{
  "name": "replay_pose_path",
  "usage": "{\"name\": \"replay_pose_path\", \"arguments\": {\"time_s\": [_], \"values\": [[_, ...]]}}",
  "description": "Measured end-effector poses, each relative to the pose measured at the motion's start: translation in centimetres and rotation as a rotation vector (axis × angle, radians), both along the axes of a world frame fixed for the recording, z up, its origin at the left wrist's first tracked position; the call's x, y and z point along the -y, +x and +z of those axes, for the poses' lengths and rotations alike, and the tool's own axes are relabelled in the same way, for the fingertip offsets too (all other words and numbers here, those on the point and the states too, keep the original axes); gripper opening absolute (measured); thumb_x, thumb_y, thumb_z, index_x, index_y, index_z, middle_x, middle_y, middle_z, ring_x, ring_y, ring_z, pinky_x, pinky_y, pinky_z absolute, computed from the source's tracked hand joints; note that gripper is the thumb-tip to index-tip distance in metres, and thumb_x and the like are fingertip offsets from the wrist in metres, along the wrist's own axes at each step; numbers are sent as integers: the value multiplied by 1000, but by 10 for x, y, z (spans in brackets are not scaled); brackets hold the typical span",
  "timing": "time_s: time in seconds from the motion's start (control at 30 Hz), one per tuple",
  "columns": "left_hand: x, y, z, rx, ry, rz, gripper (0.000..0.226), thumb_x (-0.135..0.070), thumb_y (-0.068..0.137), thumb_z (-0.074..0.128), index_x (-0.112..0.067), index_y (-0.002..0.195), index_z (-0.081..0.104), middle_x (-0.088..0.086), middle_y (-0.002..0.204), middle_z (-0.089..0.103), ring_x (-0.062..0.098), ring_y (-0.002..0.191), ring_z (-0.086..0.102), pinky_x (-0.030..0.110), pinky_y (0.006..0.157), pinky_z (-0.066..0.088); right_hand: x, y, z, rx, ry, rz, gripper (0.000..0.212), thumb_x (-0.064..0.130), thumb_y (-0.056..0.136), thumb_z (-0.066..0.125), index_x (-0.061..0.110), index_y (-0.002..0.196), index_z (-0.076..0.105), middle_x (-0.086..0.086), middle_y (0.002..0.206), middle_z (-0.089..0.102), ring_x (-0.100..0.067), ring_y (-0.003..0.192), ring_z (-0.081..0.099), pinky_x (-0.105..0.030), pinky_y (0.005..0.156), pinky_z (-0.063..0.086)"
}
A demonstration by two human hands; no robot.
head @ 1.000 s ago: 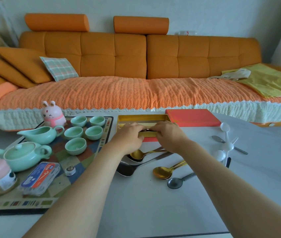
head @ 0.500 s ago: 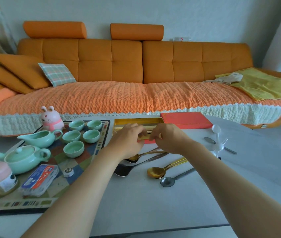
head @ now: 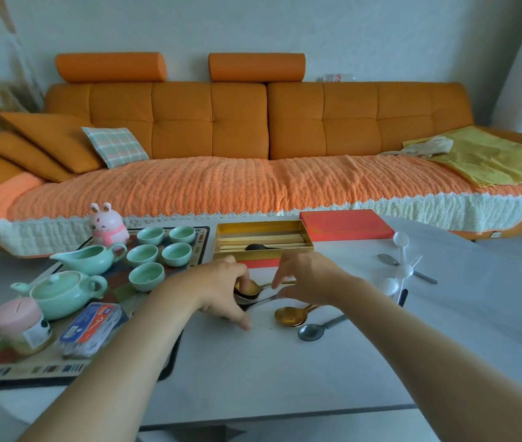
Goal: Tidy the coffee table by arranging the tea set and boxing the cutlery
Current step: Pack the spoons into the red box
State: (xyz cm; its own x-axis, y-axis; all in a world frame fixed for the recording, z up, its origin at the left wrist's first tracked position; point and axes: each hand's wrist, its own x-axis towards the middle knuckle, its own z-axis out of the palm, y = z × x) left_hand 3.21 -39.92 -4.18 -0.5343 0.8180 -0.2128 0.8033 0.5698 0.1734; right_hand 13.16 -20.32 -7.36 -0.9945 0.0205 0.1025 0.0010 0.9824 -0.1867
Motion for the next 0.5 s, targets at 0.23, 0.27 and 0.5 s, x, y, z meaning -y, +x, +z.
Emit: {"name": "replay_pose_path", "arguments": {"time_s": [0.23, 0.27, 0.5], "values": [[15, -2, -5, 51, 124, -41, 32, -24, 75, 78, -36, 99, 61, -16, 107, 48, 4, 87, 54, 25, 73, 51, 3, -6, -3, 59, 5, -2, 12, 41, 88, 66, 37, 97, 74, 11, 105, 58, -11, 94, 55, -26, 75, 49], [17, -2, -4, 47, 157, -42, 30, -19, 77, 75, -37, 97, 61, -17, 106, 48, 3, 87, 56, 25, 73, 52, 2, -6, -3, 70, -6, -6, 12, 42, 88, 66, 37, 96, 74, 11, 105, 57, -11, 94, 55, -26, 75, 50], [27, -7, -3, -56, 148, -79, 38, -22, 66, 82, -36, 82, 50, -16, 96, 49, 8, 85, 52, 21, 64, 41, -1, -10, -3, 104, -168, -25, 11, 32, 87, 71, 32, 96, 77, 20, 94, 57, -3, 85, 53, -17, 70, 45]]}}
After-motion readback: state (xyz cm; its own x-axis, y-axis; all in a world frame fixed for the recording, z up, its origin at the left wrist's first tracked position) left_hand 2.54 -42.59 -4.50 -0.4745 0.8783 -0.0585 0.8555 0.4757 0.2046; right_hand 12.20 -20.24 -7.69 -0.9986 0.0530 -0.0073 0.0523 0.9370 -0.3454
